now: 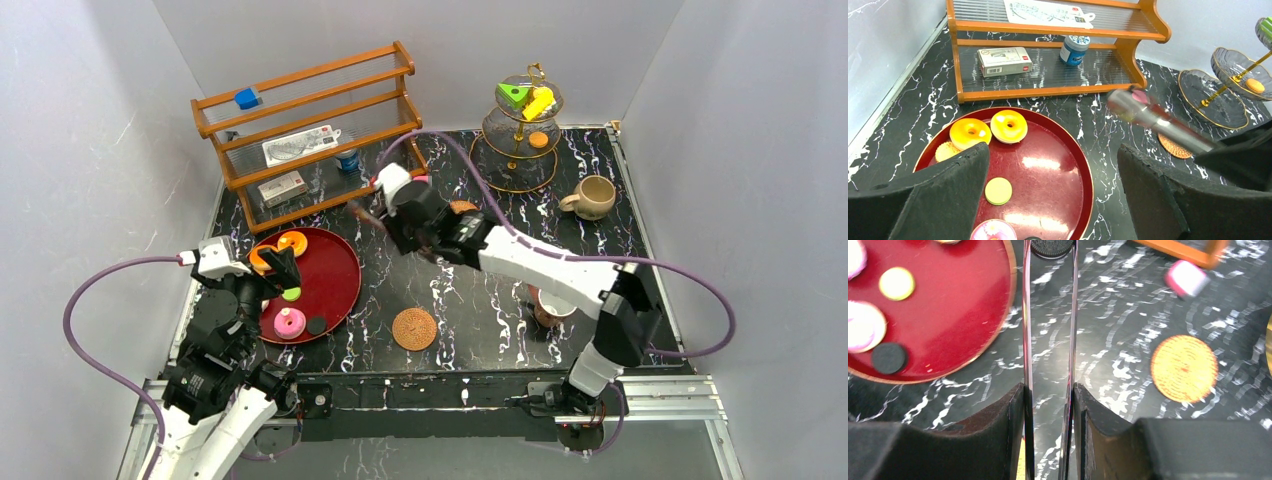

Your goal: Serve the afternoon tea

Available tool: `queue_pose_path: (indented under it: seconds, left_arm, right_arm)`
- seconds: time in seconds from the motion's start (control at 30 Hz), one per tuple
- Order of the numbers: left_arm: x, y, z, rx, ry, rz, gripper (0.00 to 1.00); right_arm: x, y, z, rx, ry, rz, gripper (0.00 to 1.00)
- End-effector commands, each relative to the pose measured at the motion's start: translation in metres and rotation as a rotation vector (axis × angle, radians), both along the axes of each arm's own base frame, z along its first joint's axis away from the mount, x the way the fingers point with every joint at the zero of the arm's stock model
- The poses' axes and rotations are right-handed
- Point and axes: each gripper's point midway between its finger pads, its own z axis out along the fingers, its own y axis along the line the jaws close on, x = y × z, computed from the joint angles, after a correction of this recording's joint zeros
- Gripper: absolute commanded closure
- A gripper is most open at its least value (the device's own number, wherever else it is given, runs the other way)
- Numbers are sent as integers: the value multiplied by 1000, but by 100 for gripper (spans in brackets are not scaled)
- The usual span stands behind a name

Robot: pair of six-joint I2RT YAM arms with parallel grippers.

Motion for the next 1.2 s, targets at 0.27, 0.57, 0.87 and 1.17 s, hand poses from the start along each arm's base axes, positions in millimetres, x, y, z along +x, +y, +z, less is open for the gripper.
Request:
queue_pose_path:
  seconds: [0.27,0.57,0.87,1.17]
  left_arm:
    - [3,-3,3,-5,-14,-6,5]
    - [1,-1,4,-11,-15,-4,5]
    - [1,-1,4,-8,-13,-2,5]
    - [-3,4,7,-17,-31,14,4]
  right_arm:
    - [94,-135,65,96,-122,-460,56]
    - [141,-184,72,119,-143,-624,56]
    - [178,-202,71,164,-153,-716,55]
    - [210,-208,57,187,-138,-771,56]
